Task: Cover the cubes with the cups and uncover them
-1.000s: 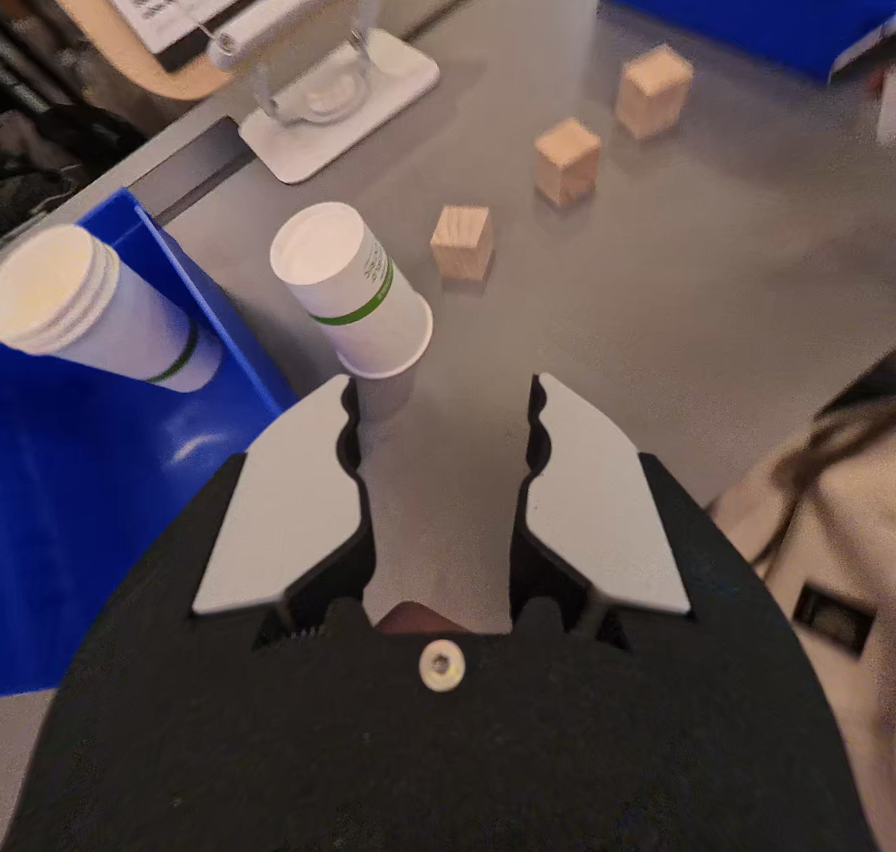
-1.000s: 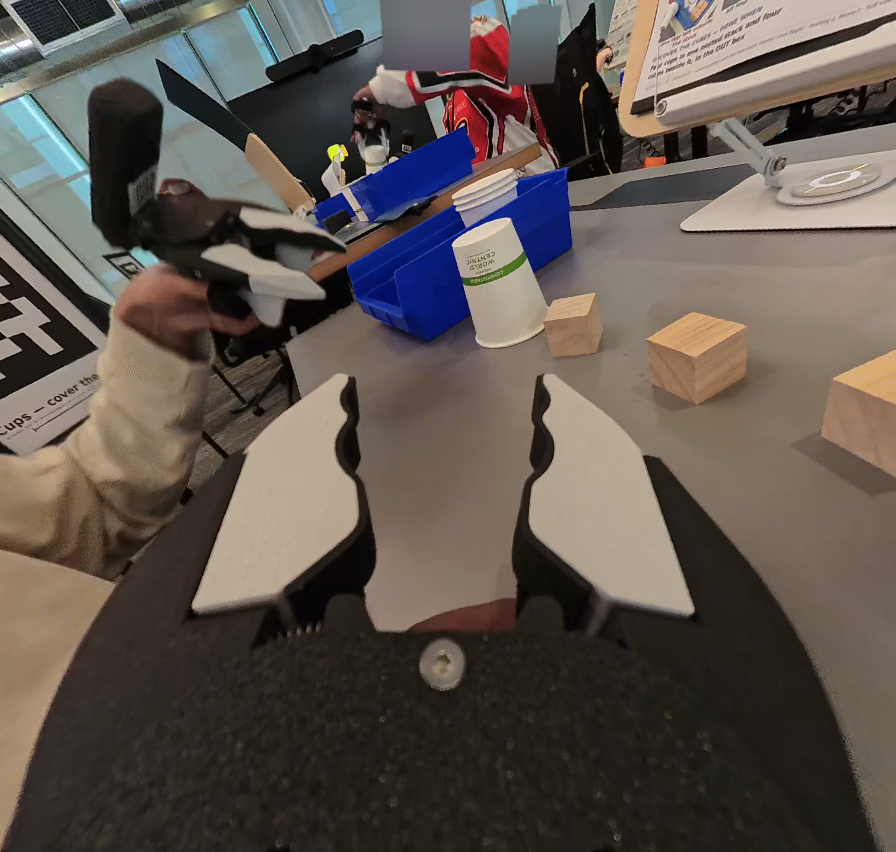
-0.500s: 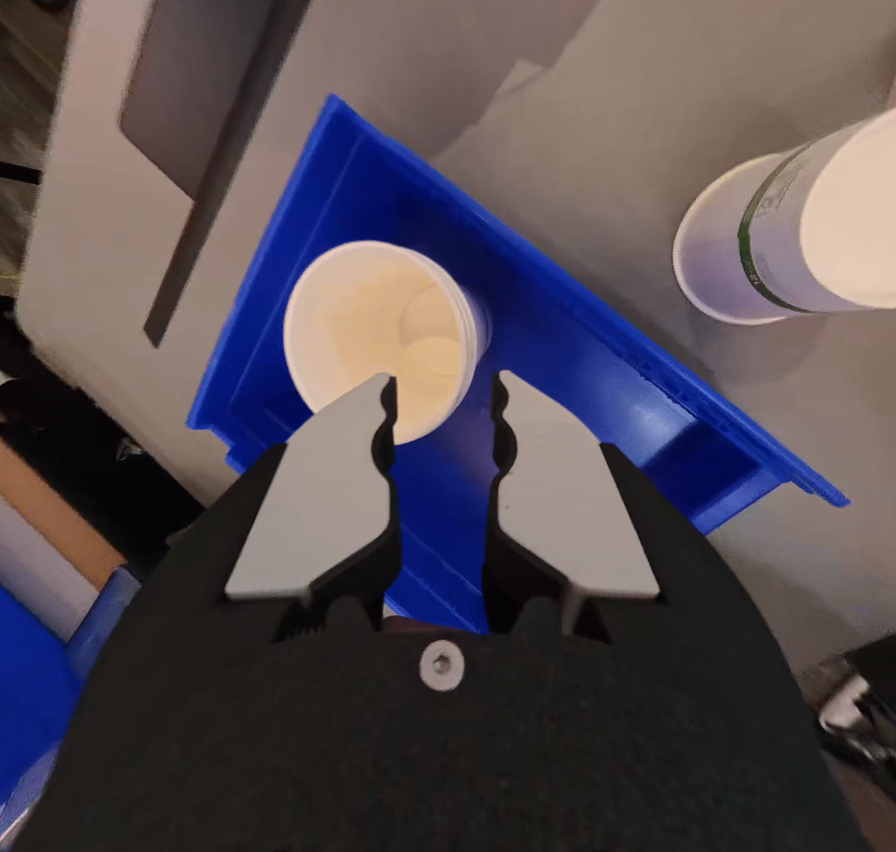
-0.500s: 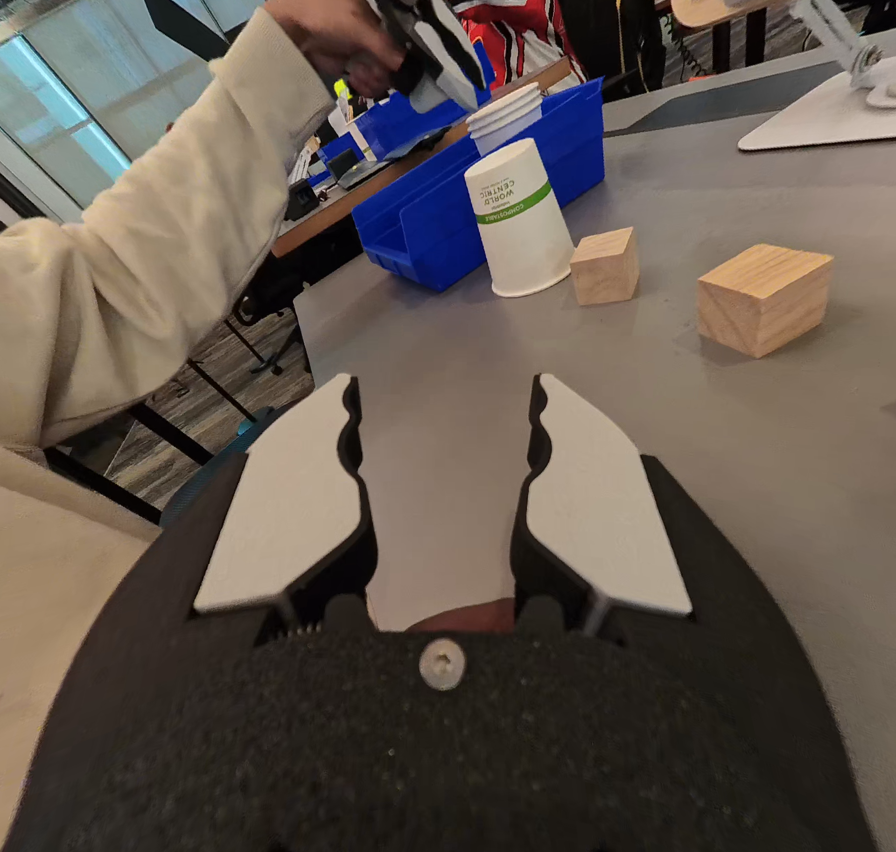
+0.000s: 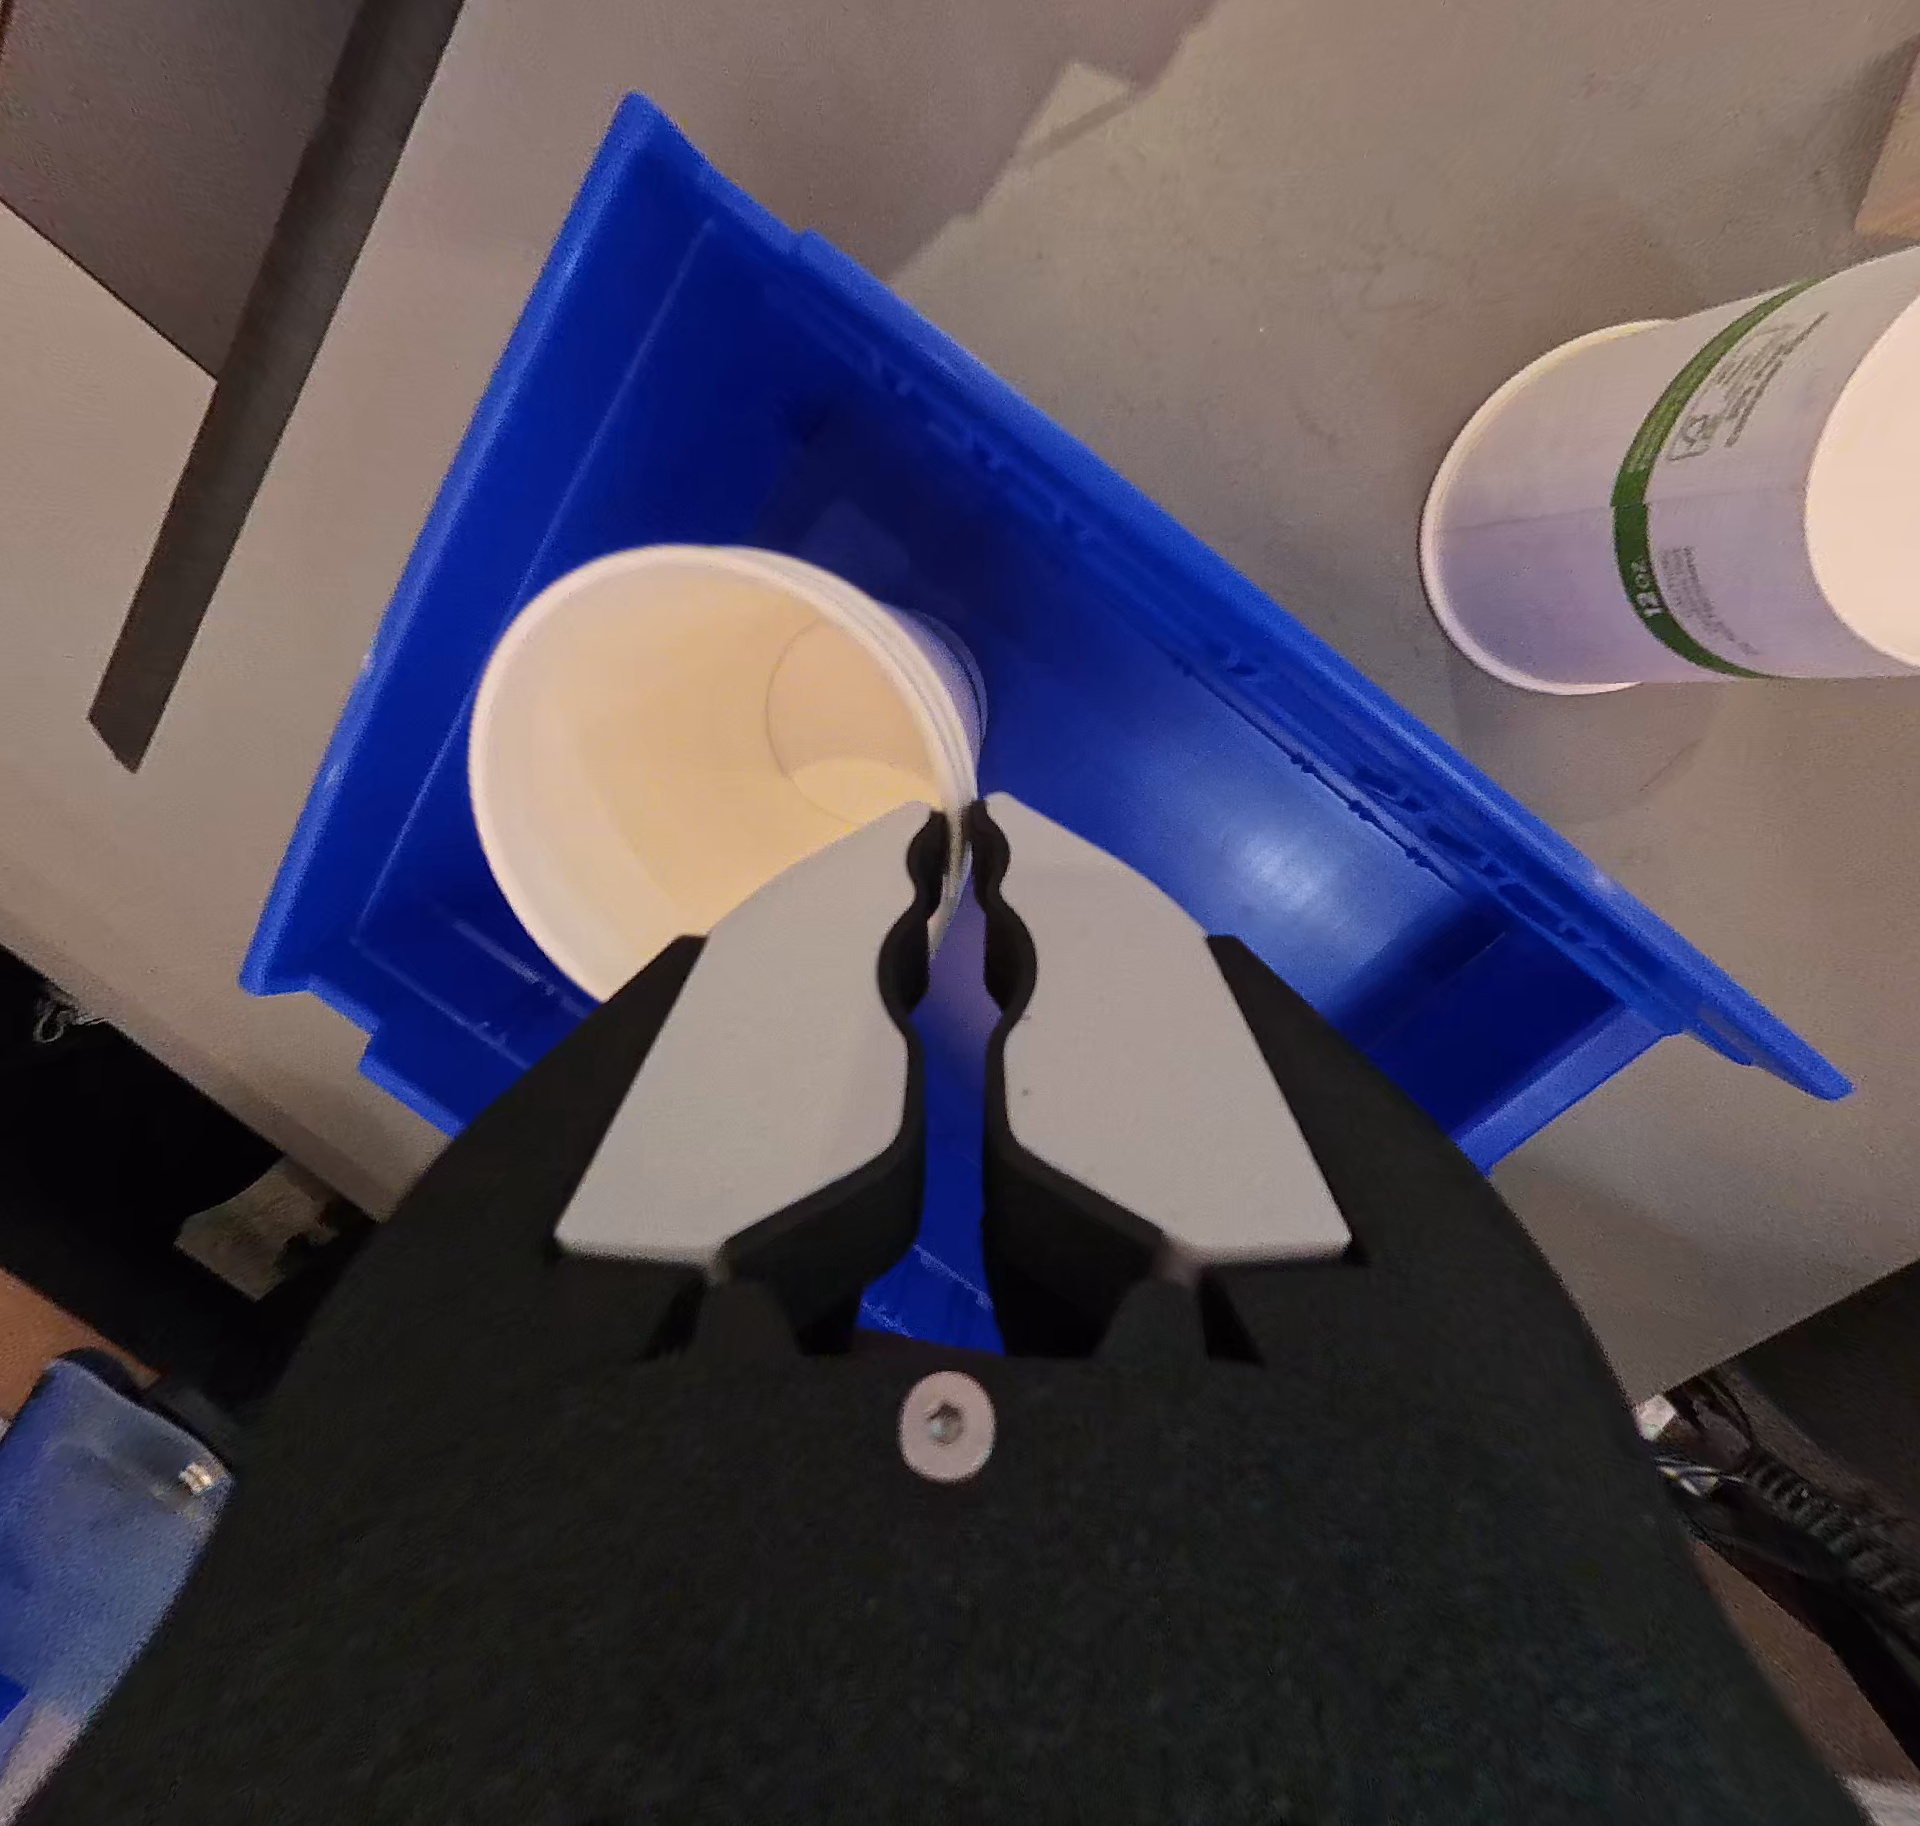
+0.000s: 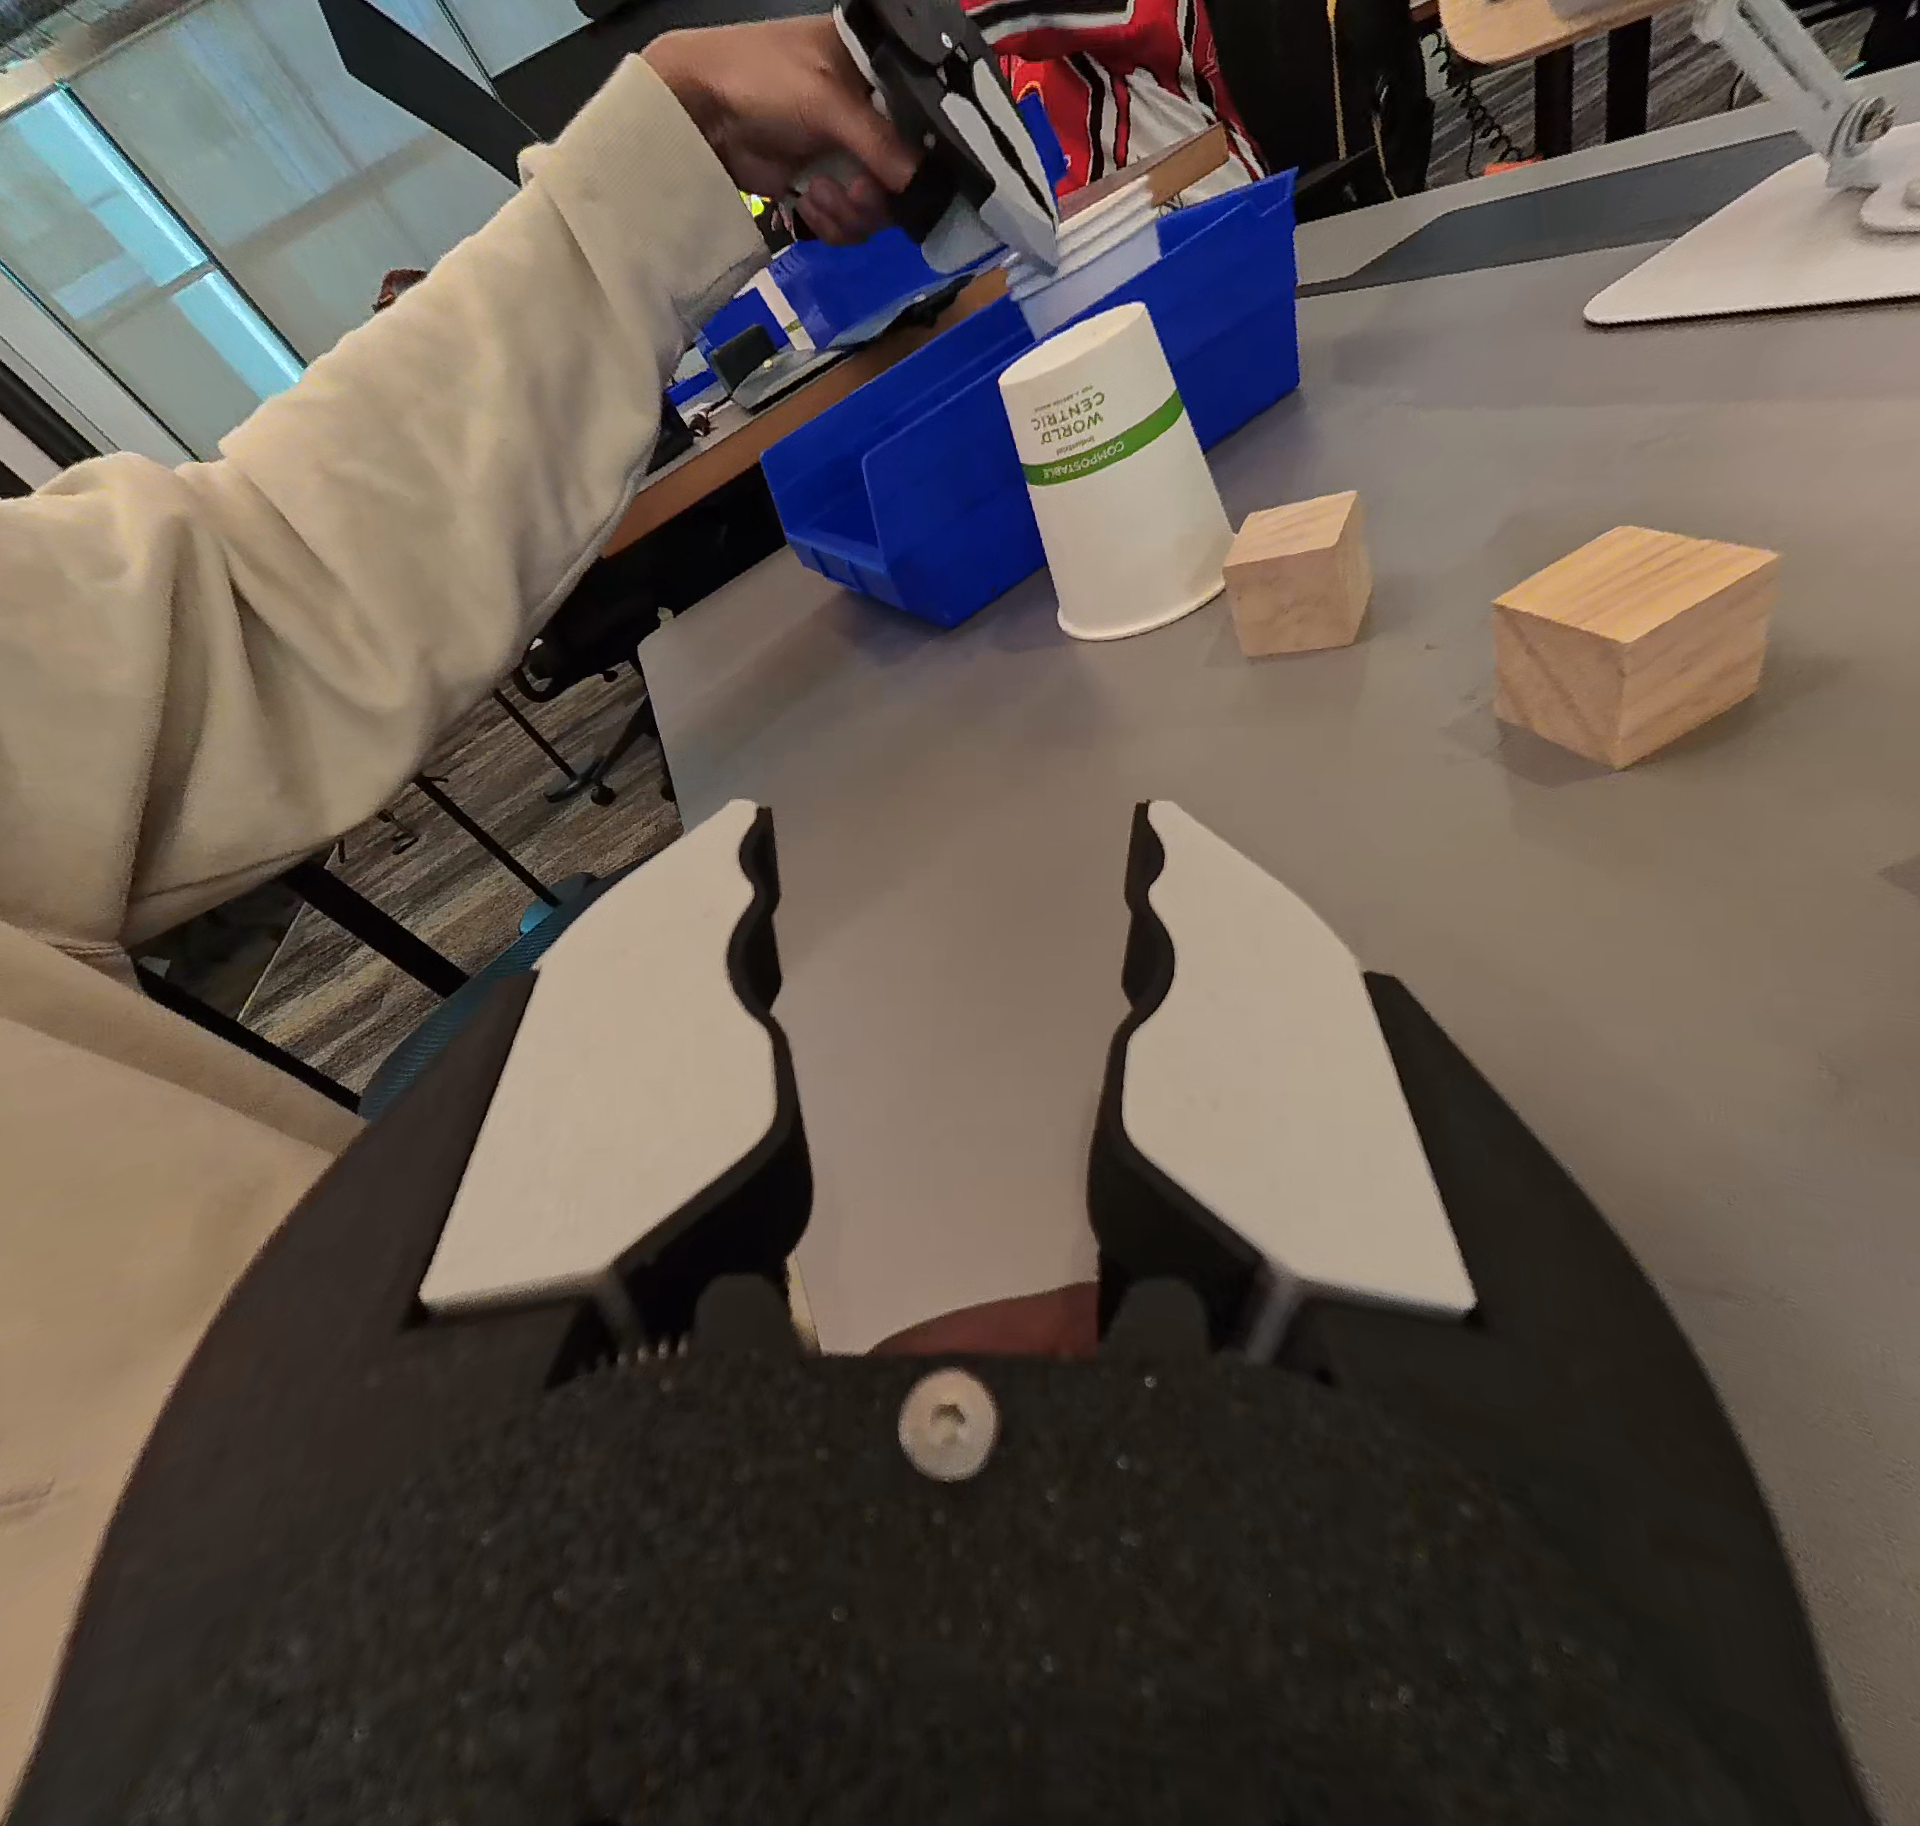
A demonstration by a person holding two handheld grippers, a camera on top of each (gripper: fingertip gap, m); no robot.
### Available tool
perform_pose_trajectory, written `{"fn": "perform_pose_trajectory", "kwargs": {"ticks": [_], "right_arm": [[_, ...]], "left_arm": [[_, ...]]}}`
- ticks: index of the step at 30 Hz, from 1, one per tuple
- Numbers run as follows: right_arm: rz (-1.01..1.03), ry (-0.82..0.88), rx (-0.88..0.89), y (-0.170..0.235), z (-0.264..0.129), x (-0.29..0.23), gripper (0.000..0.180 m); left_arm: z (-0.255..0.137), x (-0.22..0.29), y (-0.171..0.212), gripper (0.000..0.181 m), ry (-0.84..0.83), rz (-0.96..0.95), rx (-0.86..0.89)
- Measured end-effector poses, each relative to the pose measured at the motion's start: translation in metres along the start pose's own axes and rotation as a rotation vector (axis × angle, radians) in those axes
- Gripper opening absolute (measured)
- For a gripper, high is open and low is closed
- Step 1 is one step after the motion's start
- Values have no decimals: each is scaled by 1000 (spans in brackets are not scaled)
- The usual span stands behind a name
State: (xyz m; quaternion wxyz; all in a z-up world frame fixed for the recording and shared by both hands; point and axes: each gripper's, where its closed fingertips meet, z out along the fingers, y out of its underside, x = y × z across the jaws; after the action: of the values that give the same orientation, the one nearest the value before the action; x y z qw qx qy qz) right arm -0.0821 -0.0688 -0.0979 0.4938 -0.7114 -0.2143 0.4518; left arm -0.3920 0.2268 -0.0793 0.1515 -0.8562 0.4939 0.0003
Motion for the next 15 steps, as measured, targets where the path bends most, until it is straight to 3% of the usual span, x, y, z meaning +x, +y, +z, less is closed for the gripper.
{"fn": "perform_pose_trajectory", "kwargs": {"ticks": [6, 8, 15], "right_arm": [[-4, -4, -11, 2, 1, -1, 64], [-4, -8, -14, 3, 2, -2, 64], [-8, -14, -19, 3, 2, -5, 64]], "left_arm": [[-2, 1, 0, 7, -12, 16, -6], [-3, 1, 1, 19, -22, 23, -16], [-6, 4, 4, 4, 14, 3, -22]]}}
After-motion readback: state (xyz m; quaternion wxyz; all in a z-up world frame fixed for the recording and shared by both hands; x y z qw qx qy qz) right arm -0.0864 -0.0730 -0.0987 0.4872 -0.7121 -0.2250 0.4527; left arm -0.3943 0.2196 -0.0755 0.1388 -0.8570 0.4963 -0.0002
